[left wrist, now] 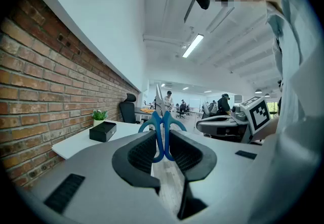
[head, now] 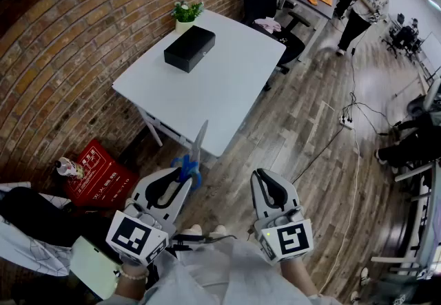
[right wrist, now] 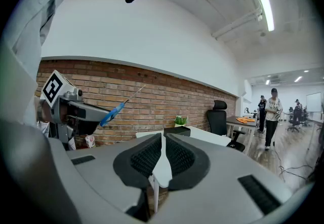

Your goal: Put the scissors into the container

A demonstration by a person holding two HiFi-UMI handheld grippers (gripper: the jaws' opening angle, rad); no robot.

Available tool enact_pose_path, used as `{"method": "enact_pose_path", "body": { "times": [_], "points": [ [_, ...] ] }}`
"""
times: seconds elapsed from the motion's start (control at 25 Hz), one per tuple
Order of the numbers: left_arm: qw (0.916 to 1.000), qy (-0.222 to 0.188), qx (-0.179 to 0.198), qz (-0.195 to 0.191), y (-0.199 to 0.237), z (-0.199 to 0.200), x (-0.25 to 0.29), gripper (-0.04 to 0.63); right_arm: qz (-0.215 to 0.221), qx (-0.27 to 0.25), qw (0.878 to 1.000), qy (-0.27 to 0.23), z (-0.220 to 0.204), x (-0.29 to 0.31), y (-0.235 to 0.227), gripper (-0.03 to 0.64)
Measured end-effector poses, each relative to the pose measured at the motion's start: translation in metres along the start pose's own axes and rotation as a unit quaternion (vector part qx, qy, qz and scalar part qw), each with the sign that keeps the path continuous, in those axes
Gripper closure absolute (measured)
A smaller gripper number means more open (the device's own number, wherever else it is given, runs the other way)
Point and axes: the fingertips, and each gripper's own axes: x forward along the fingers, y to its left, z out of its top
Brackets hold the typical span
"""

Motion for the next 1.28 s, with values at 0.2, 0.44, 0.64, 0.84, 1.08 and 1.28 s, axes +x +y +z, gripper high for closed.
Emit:
{"method": "enact_pose_path", "body": {
  "times": [0.2,0.44,0.64,0.84,1.08,1.28],
  "points": [
    [1.0,0.0,-0.002,0.0,-0.001,0.0,0.0,0.499,0.004,0.002,1.0,-0.001,-0.001,0.001,0.001,0.56],
    [1.0,-0.003,-0.002,0.004,-0.003,0.001,-0.001,0.499,0.009,0.004,1.0,-0.004,0.0,-0.001,0.002,0.56],
    [0.9999,-0.007,-0.005,0.011,-0.002,0.004,0.001,0.499,0.012,0.02,1.0,-0.011,0.003,-0.002,-0.002,0.56],
    [0.9998,-0.01,-0.001,0.018,-0.008,0.004,0.007,0.499,0.011,0.022,1.0,-0.017,0.001,-0.006,-0.013,0.56],
    [0.9995,-0.013,0.003,0.027,-0.028,0.01,0.02,0.499,0.018,0.017,0.999,-0.02,0.001,-0.017,-0.036,0.56],
    [0.9995,-0.013,0.003,0.03,-0.052,0.013,0.036,0.499,0.023,0.019,0.999,-0.024,-0.001,-0.03,-0.06,0.56]
  ]
}}
